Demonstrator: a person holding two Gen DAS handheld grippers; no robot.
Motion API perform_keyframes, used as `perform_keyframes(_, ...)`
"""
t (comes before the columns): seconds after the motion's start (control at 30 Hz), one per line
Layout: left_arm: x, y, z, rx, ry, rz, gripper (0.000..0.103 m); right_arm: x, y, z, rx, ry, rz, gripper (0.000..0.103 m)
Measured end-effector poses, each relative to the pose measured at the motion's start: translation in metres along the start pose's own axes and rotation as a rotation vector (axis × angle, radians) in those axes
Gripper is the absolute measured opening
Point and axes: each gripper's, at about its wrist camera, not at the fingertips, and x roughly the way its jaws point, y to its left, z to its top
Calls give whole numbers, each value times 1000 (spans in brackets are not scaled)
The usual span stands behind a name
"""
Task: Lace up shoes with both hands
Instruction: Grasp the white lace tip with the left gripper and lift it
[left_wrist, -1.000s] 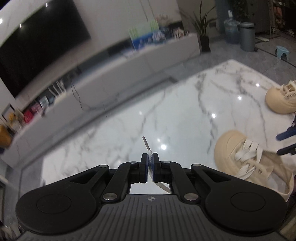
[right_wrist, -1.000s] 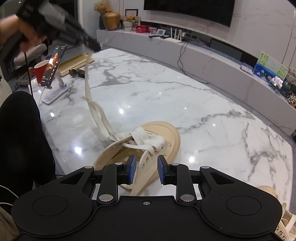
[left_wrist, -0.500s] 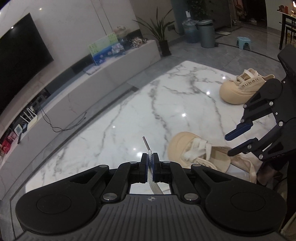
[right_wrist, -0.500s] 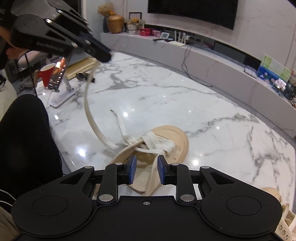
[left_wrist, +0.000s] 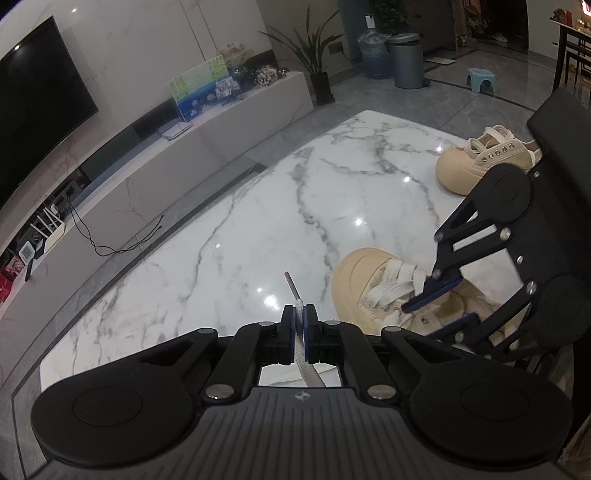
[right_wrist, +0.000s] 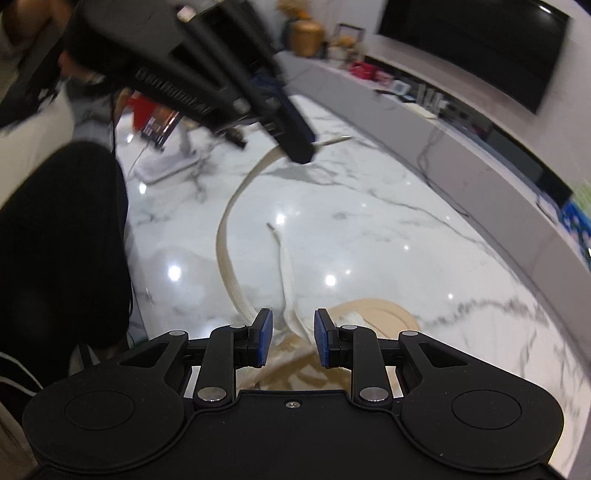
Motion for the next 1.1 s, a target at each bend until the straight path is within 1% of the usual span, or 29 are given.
perform_keyframes(0.2,8,13,-6,-19,7,-5,3,26,-2,9,-70,88,29,23)
perform_keyframes(0.23,9,15,-7,-21,7,-5,3,34,-3,11,-83,119,37,23)
perform_keyframes(0.3,11,18,-7,-26,6,-7,3,42,-3,13,-103,151,55,23)
perform_keyframes(0.4,13,24,-7,-33,1,-3,3,50,-1,14,-118,201,114,23)
perform_keyframes(0.5,14,28,-6,-40,-5,12,3,57,5,13,-110,243,202,23)
perform_keyframes(0.63,12,31,-5,-40,-11,21,3,59,13,8,-94,264,273,24)
perform_keyframes(0.73,8,31,-4,-38,-15,34,3,53,21,0,-63,262,334,24)
perform_keyframes(0.8,7,32,-4,-37,-17,47,3,47,28,-3,-60,253,357,24)
perform_keyframes(0.87,4,32,-4,-39,-21,52,3,42,35,-5,-56,242,364,24)
perform_keyframes(0.9,2,31,-3,-40,-25,55,3,39,37,-6,-49,236,368,26)
perform_keyframes(1.1,-4,30,1,-44,-39,83,3,19,49,-11,-41,207,373,27)
